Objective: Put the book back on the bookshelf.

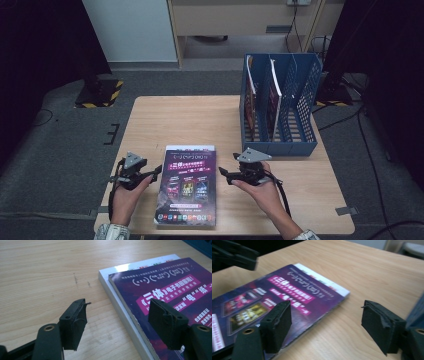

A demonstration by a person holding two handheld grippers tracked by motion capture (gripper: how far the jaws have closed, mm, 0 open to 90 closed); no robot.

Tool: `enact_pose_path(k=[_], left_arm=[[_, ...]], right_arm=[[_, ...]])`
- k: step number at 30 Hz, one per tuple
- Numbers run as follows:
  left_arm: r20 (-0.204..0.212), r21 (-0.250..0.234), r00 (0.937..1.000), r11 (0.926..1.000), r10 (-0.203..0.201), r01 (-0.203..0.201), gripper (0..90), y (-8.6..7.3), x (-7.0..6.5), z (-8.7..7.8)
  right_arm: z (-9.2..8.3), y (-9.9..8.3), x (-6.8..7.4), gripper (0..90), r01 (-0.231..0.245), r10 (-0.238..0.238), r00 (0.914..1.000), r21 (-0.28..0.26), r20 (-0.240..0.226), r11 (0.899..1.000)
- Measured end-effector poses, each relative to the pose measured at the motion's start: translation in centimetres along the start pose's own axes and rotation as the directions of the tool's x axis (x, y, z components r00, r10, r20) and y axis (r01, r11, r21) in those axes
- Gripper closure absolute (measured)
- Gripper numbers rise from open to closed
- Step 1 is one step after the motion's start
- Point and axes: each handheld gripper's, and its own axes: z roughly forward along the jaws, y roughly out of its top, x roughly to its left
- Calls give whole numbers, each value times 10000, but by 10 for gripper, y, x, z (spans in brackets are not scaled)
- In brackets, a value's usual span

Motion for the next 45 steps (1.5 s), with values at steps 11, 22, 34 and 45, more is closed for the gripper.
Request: enact_pose_path(k=[11, 22, 34, 45], left_arm=[[612, 335, 9963, 9974, 611, -632, 465, 1, -17, 7], [873, 519, 9925, 9946, 851, -899, 481, -3, -23, 16], [1180, 697, 9910, 9950, 635, -720, 444, -6, -23, 24], [1356, 632, 9850, 9913, 1064, -1158, 445, -3, -29, 29]], right_arm=[[10, -7, 13, 412, 633, -627, 9979, 409, -147, 9972], [14, -12, 17, 446, 725, -712, 9972, 637, -227, 9953], [17, -14, 17, 392, 696, -669, 9972, 890, -321, 9936], [27, -21, 19, 276, 354, -246, 9963, 1322, -822, 9906]])
